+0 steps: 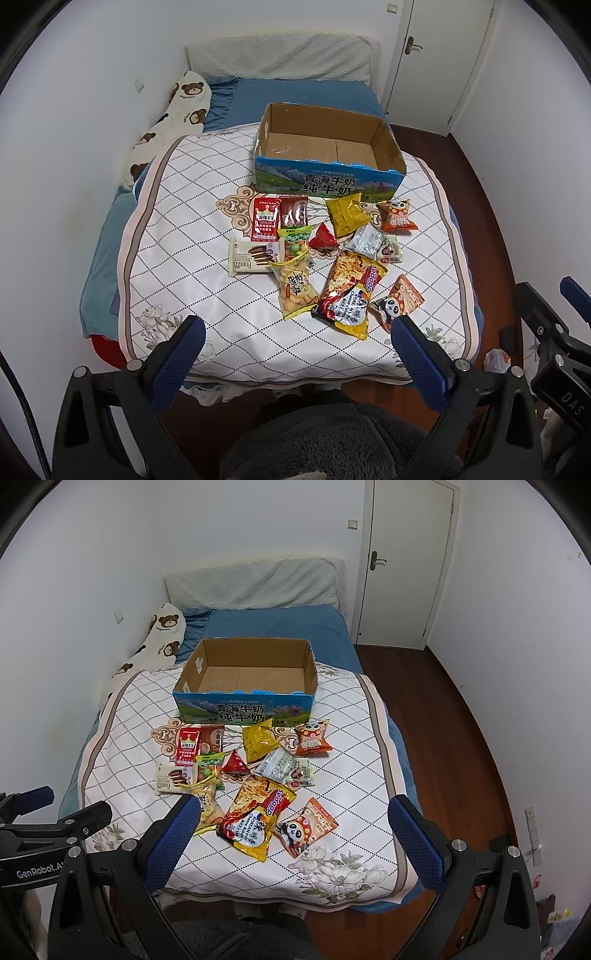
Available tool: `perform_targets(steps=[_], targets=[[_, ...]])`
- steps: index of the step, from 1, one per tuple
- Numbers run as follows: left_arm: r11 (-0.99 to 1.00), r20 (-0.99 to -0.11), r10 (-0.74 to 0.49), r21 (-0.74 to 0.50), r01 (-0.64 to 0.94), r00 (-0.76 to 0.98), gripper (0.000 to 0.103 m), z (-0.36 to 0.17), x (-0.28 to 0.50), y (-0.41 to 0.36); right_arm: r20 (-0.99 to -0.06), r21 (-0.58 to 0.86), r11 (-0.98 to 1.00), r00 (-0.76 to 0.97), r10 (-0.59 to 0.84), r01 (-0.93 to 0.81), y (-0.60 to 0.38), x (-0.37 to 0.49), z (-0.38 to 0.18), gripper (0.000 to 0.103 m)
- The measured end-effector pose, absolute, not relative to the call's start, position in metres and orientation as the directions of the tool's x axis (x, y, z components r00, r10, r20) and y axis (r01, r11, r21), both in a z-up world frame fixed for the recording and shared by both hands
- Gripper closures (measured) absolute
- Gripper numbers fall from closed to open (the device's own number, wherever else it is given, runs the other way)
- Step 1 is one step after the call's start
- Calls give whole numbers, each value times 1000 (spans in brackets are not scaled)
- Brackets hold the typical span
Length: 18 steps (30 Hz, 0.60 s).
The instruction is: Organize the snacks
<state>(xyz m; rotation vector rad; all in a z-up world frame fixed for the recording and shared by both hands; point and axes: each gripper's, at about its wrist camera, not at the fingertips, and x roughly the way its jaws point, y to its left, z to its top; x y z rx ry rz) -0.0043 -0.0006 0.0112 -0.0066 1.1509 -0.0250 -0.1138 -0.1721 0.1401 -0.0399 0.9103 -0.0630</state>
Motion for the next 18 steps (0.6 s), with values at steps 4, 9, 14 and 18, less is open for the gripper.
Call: perform_targets(steps=[4, 9, 14, 18], targets=[[1000, -912, -21, -16, 16, 410, 0, 11, -5, -1, -789, -63, 997, 611, -72, 36, -172, -115, 140, 0], [1000, -911, -22, -16, 17, 411, 0, 11, -5, 0, -790, -64, 997, 609, -73, 35, -171, -115, 140, 0], [1000, -912, -22, -17, 16, 410, 0, 10, -5, 1, -790, -66, 997, 609, -73, 34, -171, -117, 140, 0], [1000, -911, -21, -17, 14, 412, 0, 10, -5, 1, -787, -70, 997, 612, -76, 33, -169, -117, 139, 0]])
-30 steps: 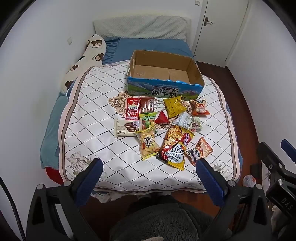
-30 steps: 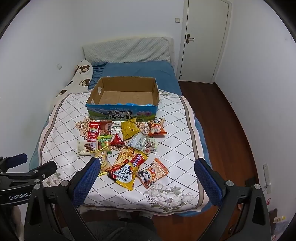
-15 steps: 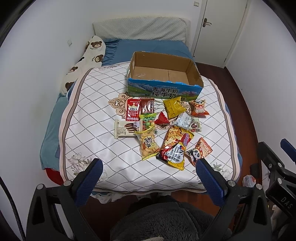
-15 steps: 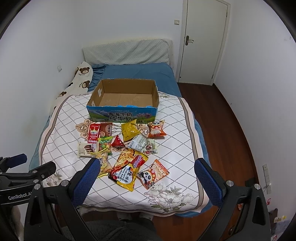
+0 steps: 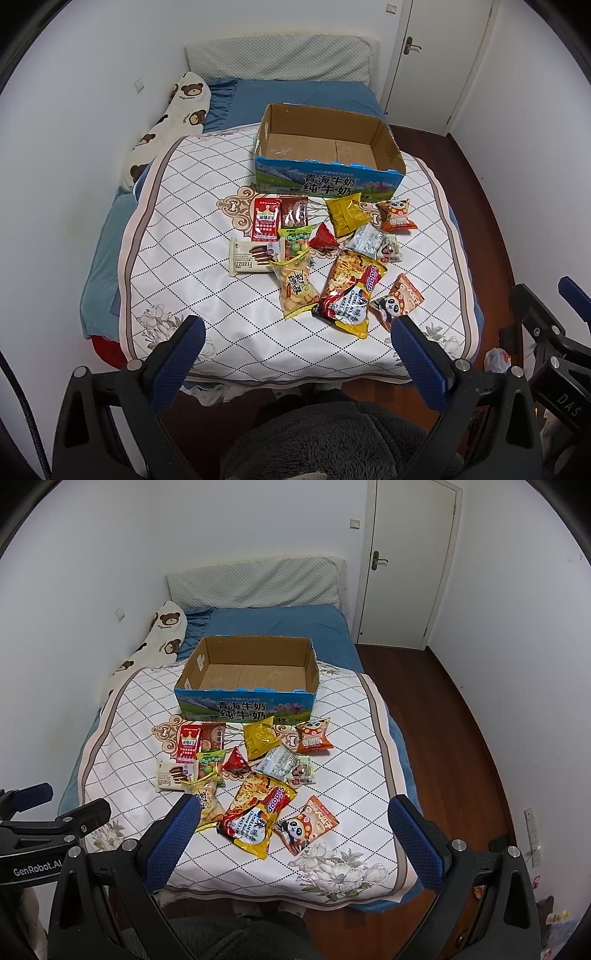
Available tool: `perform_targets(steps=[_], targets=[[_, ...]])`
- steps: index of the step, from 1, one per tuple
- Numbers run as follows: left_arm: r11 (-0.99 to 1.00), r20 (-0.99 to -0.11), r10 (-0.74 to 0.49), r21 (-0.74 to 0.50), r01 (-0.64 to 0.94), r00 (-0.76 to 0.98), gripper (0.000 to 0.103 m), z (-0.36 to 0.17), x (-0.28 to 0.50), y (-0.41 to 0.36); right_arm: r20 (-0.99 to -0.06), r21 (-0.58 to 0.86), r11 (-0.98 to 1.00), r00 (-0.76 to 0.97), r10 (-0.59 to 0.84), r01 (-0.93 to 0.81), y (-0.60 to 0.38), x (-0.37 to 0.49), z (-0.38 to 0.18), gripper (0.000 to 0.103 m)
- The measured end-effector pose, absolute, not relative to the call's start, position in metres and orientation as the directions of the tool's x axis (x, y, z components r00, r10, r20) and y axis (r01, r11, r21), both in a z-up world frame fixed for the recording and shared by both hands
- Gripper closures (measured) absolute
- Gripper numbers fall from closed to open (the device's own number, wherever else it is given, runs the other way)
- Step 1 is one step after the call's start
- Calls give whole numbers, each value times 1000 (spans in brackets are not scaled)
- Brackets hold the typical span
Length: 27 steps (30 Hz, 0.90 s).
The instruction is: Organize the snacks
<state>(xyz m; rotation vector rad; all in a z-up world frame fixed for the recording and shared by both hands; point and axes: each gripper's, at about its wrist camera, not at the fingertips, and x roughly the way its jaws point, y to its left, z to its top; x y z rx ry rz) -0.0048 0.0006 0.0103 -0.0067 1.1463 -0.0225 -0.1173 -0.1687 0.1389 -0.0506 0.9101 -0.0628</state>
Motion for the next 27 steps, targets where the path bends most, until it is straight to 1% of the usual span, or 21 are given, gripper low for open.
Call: perform_targets(steps=[27], targets=[[1000, -910, -21, -15, 19, 415, 0, 13, -8, -3, -784, -71, 997, 616, -79, 38, -167, -119, 140, 0]])
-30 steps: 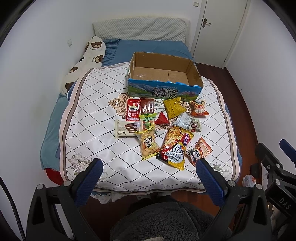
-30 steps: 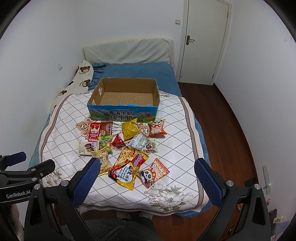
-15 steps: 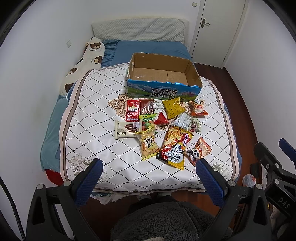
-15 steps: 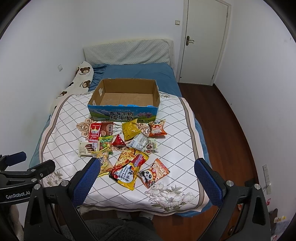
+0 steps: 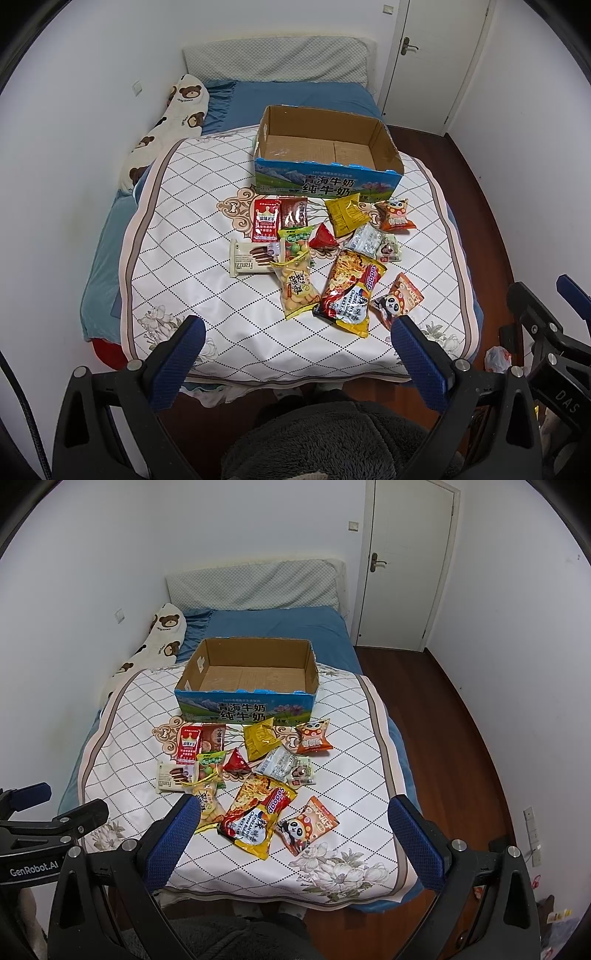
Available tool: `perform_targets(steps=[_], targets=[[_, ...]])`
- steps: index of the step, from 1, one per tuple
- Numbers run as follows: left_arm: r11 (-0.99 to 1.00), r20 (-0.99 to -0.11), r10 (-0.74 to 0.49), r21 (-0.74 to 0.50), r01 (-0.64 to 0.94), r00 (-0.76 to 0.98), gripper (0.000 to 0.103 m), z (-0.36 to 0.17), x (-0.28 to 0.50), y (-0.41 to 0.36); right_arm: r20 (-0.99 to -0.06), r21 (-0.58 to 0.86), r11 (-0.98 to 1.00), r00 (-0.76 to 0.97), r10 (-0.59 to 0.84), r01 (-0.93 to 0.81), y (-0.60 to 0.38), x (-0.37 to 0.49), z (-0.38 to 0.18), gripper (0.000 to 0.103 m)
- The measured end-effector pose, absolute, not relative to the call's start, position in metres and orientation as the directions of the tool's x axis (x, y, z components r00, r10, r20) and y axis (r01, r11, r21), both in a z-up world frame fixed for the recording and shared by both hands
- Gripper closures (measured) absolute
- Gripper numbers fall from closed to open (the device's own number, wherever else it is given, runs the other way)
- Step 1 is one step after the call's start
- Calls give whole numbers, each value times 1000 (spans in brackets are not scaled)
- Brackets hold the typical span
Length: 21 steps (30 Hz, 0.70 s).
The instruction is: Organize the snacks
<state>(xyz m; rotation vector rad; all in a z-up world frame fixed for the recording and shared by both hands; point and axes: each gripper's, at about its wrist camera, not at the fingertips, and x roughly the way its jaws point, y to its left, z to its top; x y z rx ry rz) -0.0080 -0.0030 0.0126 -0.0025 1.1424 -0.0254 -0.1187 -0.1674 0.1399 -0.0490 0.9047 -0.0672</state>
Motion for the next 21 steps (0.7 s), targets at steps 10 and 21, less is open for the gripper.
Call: perform_targets(steps=[10, 21], targets=[[1000, -911, -22, -14, 23, 413, 0, 13, -7, -1, -783, -68, 997, 617, -78, 39, -166, -119, 140, 0], [1000, -907, -23, -17, 18, 420, 0, 8, -6, 5, -790, -55, 998, 609, -69, 41, -166, -116, 135, 0]])
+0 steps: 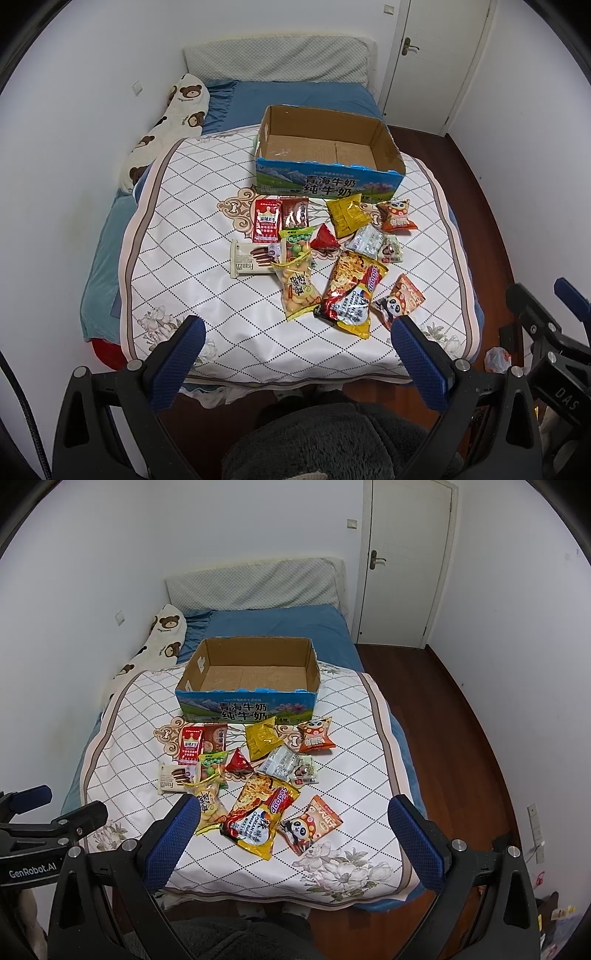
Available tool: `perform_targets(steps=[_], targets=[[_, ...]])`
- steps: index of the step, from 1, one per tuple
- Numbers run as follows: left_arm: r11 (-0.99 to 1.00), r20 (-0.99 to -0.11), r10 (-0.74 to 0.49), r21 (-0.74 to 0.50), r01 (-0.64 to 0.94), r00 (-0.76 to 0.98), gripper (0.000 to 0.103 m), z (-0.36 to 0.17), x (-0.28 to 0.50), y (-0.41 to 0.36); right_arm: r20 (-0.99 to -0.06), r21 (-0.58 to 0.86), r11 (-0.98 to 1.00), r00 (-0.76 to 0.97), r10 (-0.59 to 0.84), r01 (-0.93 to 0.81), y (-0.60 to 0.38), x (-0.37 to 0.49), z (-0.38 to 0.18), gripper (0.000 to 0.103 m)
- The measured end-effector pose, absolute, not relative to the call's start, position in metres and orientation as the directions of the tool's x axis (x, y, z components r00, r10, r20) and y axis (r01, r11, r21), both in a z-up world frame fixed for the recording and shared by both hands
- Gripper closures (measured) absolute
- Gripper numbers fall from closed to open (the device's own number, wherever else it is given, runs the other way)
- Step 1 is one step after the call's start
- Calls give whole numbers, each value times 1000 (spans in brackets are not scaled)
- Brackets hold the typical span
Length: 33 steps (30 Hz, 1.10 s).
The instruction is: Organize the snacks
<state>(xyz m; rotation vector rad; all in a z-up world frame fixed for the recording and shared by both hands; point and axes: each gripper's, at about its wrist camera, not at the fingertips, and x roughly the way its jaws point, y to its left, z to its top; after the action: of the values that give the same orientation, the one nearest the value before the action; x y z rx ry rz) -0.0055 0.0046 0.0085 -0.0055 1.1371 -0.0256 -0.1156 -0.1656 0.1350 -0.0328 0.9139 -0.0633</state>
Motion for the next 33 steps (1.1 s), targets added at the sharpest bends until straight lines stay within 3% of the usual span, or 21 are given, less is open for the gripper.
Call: perform_targets(steps=[5, 12, 20, 22, 25, 27, 33], targets=[[1000, -924, -6, -16, -22, 382, 0, -19, 17, 16, -837, 3, 999, 547, -24, 48, -169, -94, 100, 0], [997, -976, 6, -12, -80, 218, 0, -107, 70, 35, -924, 123, 988, 374, 81, 89, -174, -32, -2, 0], [974, -991, -136, -136, -180, 12, 1, -213, 129, 40, -968, 170, 973, 211, 135, 154, -175, 20, -104, 0], [965, -985, -171, -160, -207, -33, 5, -239, 142, 37, -976, 171, 970, 168, 142, 175, -175, 29, -124, 0], [951, -970, -219, -189, -243, -103, 24, -277, 157, 32, -982, 169, 967, 116, 148, 193, -175, 41, -151, 0], [950, -962, -231, -190, -249, -148, 42, -300, 162, 27, -984, 171, 963, 87, 156, 206, -174, 47, -164, 0], [975, -979, -167, -147, -168, -114, 55, -313, 157, 27, -979, 204, 951, 33, 202, 233, -167, 64, -193, 0]])
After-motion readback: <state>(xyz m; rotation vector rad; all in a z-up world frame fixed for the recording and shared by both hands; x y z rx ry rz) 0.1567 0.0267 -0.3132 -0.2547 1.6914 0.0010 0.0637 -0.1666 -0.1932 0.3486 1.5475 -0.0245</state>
